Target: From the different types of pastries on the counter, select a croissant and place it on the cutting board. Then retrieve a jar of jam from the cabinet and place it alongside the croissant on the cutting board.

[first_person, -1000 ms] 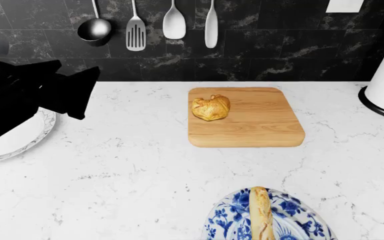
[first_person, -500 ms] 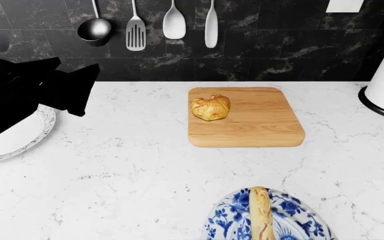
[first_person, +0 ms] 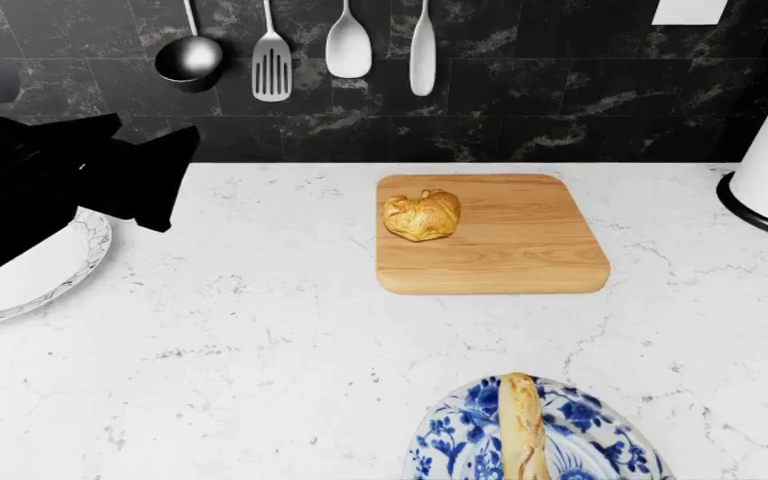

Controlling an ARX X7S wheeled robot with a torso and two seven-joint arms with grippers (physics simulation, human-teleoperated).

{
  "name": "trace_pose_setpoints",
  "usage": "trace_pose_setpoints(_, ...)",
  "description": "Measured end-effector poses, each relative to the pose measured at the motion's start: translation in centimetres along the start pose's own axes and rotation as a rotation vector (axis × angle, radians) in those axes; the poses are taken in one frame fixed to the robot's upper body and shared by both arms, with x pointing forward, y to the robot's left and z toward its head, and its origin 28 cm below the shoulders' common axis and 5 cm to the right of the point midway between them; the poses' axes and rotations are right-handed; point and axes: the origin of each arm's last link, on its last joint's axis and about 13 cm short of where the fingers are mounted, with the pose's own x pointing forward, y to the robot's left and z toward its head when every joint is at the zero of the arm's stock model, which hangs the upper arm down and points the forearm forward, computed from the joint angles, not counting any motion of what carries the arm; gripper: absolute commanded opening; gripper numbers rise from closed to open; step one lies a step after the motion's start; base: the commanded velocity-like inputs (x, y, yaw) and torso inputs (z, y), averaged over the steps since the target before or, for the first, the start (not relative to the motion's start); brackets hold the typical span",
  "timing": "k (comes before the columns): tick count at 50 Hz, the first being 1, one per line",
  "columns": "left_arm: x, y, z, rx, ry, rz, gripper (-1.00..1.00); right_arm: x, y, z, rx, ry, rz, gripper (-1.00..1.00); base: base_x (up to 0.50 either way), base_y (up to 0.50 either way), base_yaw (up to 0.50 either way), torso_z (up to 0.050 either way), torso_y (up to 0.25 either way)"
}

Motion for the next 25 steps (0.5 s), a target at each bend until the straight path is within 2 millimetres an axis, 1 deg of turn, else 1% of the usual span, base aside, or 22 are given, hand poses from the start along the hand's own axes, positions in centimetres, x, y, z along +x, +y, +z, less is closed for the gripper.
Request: trace_pose_setpoints(25,0.0,0.1,0.0,-0.002,-0.004,0.003,1.0,-0.1,-1.6,-4.6,0.042,0.145,-0.044,-1.0,0.0,0.0,0.0,0.0,0.0)
